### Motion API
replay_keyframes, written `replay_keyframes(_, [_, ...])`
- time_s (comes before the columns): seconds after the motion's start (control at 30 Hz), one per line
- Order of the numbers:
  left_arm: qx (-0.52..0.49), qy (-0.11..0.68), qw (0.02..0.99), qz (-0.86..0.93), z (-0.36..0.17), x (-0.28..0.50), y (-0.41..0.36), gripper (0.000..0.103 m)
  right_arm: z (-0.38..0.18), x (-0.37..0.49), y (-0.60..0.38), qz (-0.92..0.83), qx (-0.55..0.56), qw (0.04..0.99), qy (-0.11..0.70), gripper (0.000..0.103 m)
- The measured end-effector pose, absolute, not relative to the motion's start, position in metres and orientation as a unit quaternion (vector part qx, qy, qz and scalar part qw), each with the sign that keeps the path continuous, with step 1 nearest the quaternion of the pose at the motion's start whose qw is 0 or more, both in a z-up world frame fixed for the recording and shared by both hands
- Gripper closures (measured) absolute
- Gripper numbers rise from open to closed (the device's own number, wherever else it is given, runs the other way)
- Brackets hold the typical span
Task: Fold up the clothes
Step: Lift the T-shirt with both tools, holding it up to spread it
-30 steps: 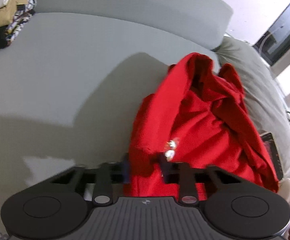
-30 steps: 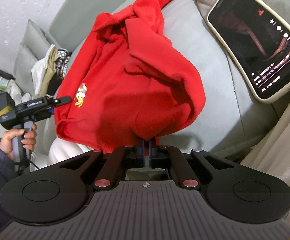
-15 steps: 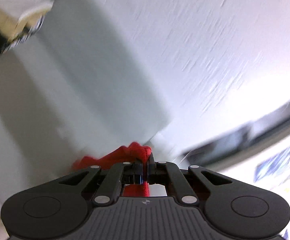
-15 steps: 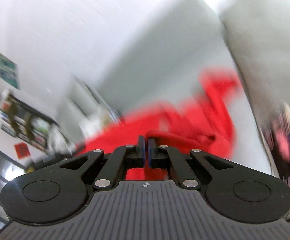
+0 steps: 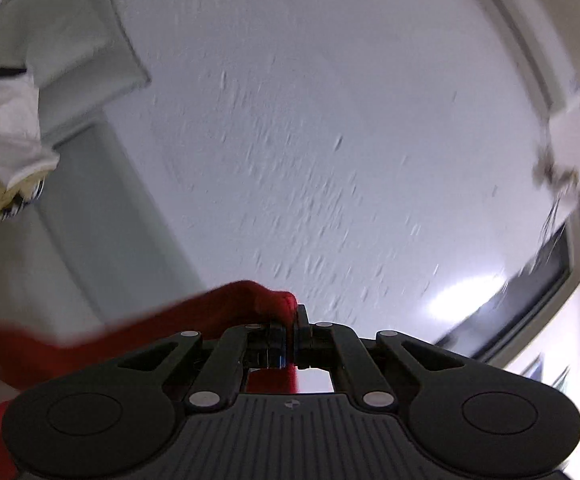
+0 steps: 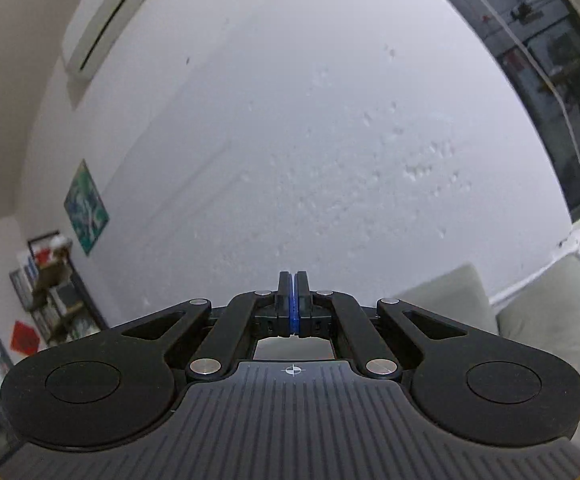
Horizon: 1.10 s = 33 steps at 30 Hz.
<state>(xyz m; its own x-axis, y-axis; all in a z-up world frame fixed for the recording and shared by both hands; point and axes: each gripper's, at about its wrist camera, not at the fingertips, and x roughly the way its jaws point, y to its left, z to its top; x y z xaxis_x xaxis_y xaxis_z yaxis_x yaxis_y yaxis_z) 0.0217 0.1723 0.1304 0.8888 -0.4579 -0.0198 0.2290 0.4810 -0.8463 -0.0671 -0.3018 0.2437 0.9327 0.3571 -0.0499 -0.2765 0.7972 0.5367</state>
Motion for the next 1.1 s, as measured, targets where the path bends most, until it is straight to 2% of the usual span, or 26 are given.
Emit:
replay_keyframes(0.13, [-0.433, 0.186, 0.864, -0.176, 0.084, 0.019, 0.175, 0.102, 0.173, -0.045, -0.285, 0.186, 0.271, 0.924, 0.193, 0.103])
replay_keyframes(0.3, [-0.426, 0.223, 0.872, -0.099, 0.026, -0.002, 0.206, 0.102, 0.025, -0.029, -0.258, 0.212, 0.337, 0.837, 0.376, 0.093])
replay_keyframes(0.4, [-0.428, 0.225, 0.873, -0.055, 0.005, -0.024, 0.234, 0.102, -0.044, -0.021, -0.231, 0.228, 0.381, 0.771, 0.456, 0.093])
replay_keyframes(0.43, [-0.426, 0.223, 0.876, -0.042, 0.001, -0.032, 0.242, 0.102, -0.062, -0.019, -0.22, 0.238, 0.391, 0.754, 0.471, 0.091])
replay_keyframes(0.47, [-0.425, 0.22, 0.878, -0.029, -0.002, -0.038, 0.25, 0.102, -0.08, -0.016, -0.209, 0.248, 0.401, 0.737, 0.484, 0.081])
replay_keyframes(0.5, [-0.427, 0.219, 0.877, -0.019, -0.003, -0.039, 0.258, 0.102, -0.094, -0.014, -0.199, 0.254, 0.407, 0.728, 0.49, 0.064])
replay_keyframes(0.53, [-0.432, 0.218, 0.875, -0.011, -0.004, -0.043, 0.264, 0.102, -0.105, -0.011, -0.192, 0.252, 0.405, 0.728, 0.492, 0.056])
replay_keyframes(0.57, [-0.438, 0.217, 0.873, -0.002, -0.004, -0.047, 0.269, 0.102, -0.116, -0.008, -0.186, 0.248, 0.4, 0.731, 0.494, 0.055])
replay_keyframes(0.67, [-0.443, 0.219, 0.87, 0.015, -0.01, -0.053, 0.281, 0.102, -0.149, 0.002, -0.167, 0.236, 0.386, 0.739, 0.499, 0.059])
replay_keyframes(0.83, [-0.457, 0.226, 0.86, 0.037, -0.031, -0.052, 0.294, 0.102, -0.177, 0.025, -0.16, 0.236, 0.394, 0.735, 0.499, 0.06])
replay_keyframes(1.1, [-0.466, 0.232, 0.853, 0.051, -0.041, -0.054, 0.306, 0.102, -0.19, 0.035, -0.145, 0.308, 0.384, 0.721, 0.488, 0.06])
